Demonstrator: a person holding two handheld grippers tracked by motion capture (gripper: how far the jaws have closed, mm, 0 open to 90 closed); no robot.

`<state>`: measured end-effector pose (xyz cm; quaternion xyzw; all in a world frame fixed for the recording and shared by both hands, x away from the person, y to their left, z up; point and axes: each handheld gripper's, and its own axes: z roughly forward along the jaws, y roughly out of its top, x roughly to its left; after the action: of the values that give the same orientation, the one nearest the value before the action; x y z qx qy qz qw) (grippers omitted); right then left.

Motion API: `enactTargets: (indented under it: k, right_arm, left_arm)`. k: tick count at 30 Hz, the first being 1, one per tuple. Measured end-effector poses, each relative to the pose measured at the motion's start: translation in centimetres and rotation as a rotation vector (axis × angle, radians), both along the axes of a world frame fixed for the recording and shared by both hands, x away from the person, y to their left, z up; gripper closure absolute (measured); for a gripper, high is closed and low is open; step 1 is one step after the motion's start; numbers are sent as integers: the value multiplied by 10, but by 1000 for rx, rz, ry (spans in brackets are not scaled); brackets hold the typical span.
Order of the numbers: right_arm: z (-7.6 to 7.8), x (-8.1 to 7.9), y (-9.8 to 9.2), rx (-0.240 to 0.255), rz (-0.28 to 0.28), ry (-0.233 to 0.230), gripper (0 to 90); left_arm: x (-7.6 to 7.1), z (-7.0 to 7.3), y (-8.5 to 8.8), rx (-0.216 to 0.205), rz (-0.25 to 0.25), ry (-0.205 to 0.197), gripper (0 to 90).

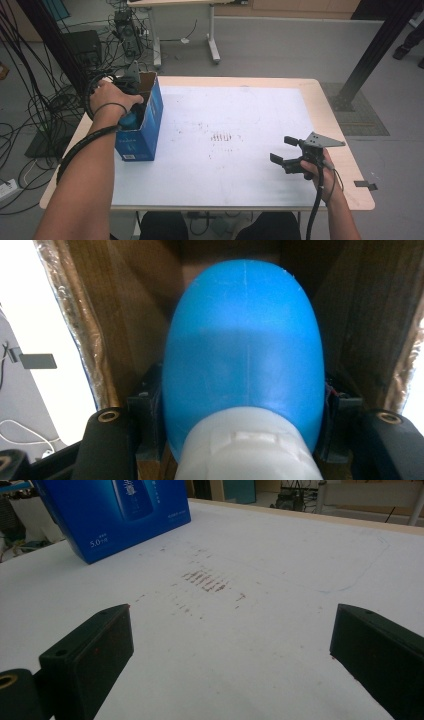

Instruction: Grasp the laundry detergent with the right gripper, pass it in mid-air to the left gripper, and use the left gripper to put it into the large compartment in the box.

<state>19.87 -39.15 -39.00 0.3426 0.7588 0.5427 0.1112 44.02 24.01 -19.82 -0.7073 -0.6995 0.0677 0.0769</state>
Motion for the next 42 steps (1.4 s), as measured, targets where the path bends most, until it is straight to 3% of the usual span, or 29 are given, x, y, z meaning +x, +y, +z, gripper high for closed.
enactTargets:
  k: [42]
  right_arm:
    - [1,0,1,2,1,-3,34]
  left_arm:
    - [-4,0,1,0,12,-11,377]
